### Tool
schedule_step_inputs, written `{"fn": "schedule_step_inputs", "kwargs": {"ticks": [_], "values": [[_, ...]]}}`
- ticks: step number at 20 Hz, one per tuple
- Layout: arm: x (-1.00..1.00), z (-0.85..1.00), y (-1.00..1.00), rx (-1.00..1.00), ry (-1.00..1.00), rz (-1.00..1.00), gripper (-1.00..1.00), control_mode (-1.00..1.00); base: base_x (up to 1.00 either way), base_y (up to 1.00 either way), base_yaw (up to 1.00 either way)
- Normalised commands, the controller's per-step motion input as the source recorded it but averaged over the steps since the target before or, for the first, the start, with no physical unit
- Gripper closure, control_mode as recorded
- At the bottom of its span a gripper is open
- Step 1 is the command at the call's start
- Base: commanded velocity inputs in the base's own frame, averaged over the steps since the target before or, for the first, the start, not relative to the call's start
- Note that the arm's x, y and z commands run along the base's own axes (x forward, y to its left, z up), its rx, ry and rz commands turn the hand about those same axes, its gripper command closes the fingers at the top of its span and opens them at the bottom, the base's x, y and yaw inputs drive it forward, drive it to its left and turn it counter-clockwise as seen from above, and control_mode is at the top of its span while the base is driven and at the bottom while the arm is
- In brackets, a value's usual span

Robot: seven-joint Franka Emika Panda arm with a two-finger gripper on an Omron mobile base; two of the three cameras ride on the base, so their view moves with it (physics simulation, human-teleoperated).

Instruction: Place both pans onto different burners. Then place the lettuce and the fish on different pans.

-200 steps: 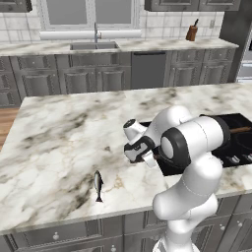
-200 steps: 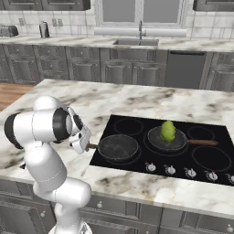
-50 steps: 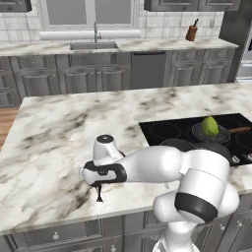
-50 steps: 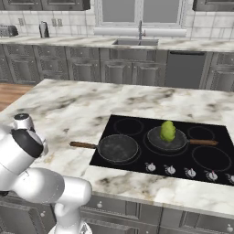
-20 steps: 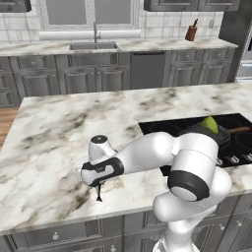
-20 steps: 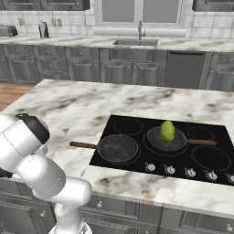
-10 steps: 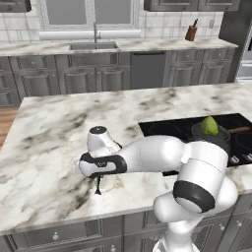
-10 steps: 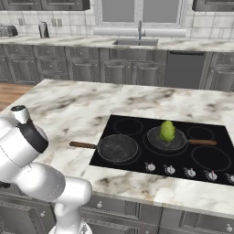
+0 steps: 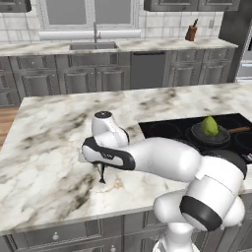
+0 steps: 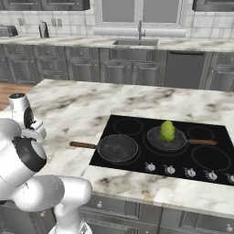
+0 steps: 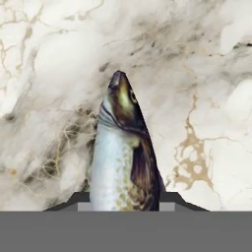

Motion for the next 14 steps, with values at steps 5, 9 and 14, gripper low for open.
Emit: {"fn": "schedule_step_inputs", "kwargs": {"ticks": [5,9,14], "values": [[-0.09,0.36,-0.31,-0.01,0.00,0.00,1.00,-1.00,0.00,0.00,0.00],[0.00,0.22,-0.35,-0.03,0.00,0.00,1.00,-1.00,0.00,0.00,0.00],[0.00,0.19,-0.47,-0.03,0.00,0.00,1.00,-1.00,0.00,0.00,0.00]]}}
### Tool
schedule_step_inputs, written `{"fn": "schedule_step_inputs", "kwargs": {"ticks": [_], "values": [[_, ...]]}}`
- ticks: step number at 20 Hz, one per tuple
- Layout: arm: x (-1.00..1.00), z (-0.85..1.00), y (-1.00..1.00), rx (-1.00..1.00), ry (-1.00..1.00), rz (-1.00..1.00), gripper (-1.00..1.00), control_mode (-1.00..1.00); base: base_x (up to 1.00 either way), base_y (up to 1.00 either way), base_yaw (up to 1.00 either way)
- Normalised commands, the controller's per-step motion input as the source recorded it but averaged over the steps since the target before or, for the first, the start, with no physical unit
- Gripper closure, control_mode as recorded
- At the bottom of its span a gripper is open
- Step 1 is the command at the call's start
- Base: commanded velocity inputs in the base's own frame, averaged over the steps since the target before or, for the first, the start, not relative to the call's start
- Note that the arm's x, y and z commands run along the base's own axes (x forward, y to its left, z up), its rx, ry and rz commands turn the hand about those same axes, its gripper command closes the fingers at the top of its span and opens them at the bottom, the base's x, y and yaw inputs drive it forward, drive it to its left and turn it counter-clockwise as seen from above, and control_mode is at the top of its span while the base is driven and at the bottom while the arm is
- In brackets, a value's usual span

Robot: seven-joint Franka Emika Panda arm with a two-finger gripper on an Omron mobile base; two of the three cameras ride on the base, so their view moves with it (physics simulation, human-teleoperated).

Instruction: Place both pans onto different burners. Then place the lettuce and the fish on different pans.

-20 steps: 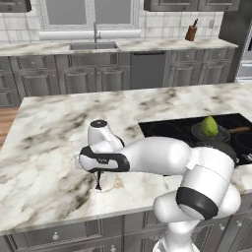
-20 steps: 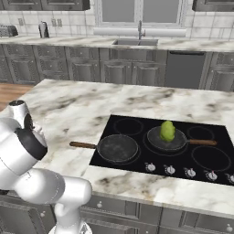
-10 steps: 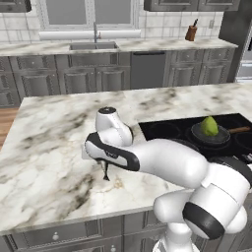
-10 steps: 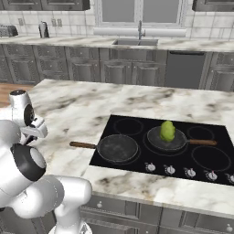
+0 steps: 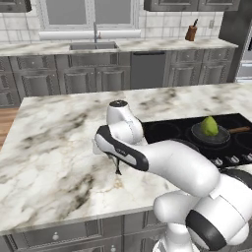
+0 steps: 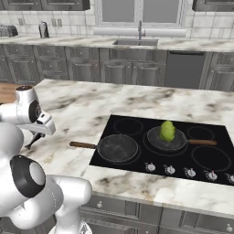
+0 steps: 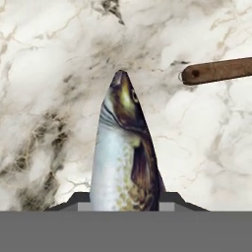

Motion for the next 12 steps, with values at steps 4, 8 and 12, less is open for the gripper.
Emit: {"fn": "schedule_step_inputs", "kwargs": {"ticks": [4,8,12], "values": [[0.00,0.15,-0.56,-0.02,0.00,0.00,1.00,-1.00,0.00,0.00,0.00],[0.00,0.11,-0.53,-0.02,0.00,0.00,1.00,-1.00,0.00,0.00,0.00],[0.00,0.08,-0.56,-0.01,0.00,0.00,1.00,-1.00,0.00,0.00,0.00]]}}
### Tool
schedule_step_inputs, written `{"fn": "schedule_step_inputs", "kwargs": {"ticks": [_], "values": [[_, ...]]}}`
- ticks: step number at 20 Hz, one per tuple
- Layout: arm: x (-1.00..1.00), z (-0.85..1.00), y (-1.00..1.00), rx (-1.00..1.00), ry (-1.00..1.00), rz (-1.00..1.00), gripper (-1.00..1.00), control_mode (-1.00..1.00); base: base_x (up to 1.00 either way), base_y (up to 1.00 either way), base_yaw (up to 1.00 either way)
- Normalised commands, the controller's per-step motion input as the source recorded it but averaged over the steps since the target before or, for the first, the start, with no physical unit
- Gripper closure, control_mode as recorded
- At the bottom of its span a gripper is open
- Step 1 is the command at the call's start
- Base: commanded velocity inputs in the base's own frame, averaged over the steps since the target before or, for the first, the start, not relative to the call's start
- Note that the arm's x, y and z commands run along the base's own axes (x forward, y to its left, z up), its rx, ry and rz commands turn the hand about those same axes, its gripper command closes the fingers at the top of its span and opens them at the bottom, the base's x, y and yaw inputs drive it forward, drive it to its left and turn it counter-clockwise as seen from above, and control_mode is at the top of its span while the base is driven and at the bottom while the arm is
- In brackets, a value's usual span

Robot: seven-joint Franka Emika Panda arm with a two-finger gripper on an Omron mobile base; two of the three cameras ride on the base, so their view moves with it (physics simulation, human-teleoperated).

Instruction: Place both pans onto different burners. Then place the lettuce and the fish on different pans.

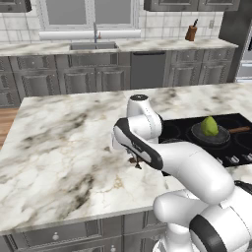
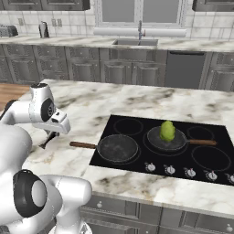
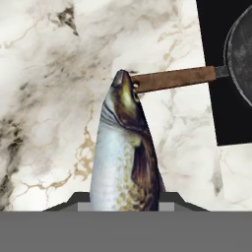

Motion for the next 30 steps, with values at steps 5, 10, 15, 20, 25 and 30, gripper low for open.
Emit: {"fn": "schedule_step_inputs", "kwargs": {"ticks": [5,10,15,20,25,30], "values": [[0.00,0.03,-0.60,0.00,0.00,0.00,1.00,-1.00,0.00,0.00,0.00],[0.00,0.00,-0.51,0.00,0.03,0.00,1.00,-1.00,0.00,0.00,0.00],[0.01,0.00,-0.51,0.00,0.02,0.00,1.00,-1.00,0.00,0.00,0.00],[0.13,0.00,-0.51,0.00,0.01,0.00,1.00,-1.00,0.00,0.00,0.00],[0.26,0.00,-0.51,0.00,0.03,0.00,1.00,-1.00,0.00,0.00,0.00],[0.19,-0.04,-0.51,0.00,0.05,0.00,1.00,-1.00,0.00,0.00,0.00]]}}
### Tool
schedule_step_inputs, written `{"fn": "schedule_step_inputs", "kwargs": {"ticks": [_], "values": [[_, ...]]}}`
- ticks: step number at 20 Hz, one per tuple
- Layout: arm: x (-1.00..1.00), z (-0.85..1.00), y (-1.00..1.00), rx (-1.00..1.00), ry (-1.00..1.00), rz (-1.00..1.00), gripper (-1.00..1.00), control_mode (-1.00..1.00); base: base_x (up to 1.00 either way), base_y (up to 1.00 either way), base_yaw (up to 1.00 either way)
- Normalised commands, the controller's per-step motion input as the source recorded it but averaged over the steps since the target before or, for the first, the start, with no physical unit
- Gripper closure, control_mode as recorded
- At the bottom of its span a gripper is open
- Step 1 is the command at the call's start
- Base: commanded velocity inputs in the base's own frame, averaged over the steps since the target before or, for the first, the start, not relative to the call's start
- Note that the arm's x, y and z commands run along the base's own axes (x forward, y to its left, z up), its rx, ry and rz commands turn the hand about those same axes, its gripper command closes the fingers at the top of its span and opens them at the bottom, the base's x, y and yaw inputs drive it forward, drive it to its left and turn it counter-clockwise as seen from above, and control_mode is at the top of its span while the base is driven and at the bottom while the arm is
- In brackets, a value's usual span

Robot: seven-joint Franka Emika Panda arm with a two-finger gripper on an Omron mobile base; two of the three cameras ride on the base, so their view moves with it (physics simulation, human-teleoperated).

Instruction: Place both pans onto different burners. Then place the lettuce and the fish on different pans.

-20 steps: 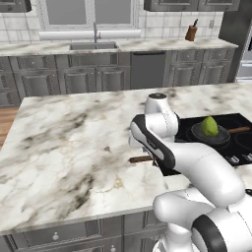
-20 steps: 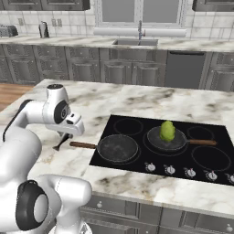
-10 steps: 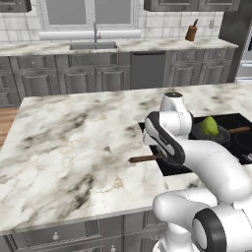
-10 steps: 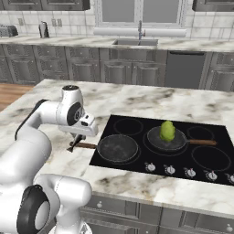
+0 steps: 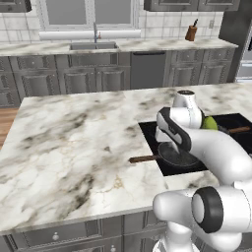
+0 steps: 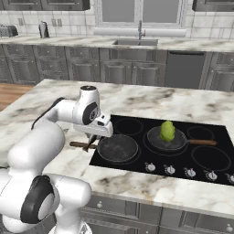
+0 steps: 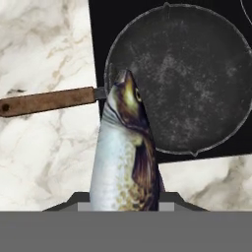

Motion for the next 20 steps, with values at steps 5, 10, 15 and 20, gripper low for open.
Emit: {"fn": "schedule_step_inputs", "kwargs": {"ticks": [5,10,15,20], "values": [[0.16,-0.12,-0.36,0.00,0.03,0.00,1.00,-1.00,0.00,0.00,0.00],[0.22,-0.25,-0.21,-0.01,0.00,0.00,1.00,-1.00,0.00,0.00,0.00],[0.19,-0.30,-0.23,-0.01,0.00,0.00,1.00,-1.00,0.00,0.00,0.00],[0.22,-0.27,-0.22,-0.01,0.00,0.00,1.00,-1.00,0.00,0.00,0.00]]}}
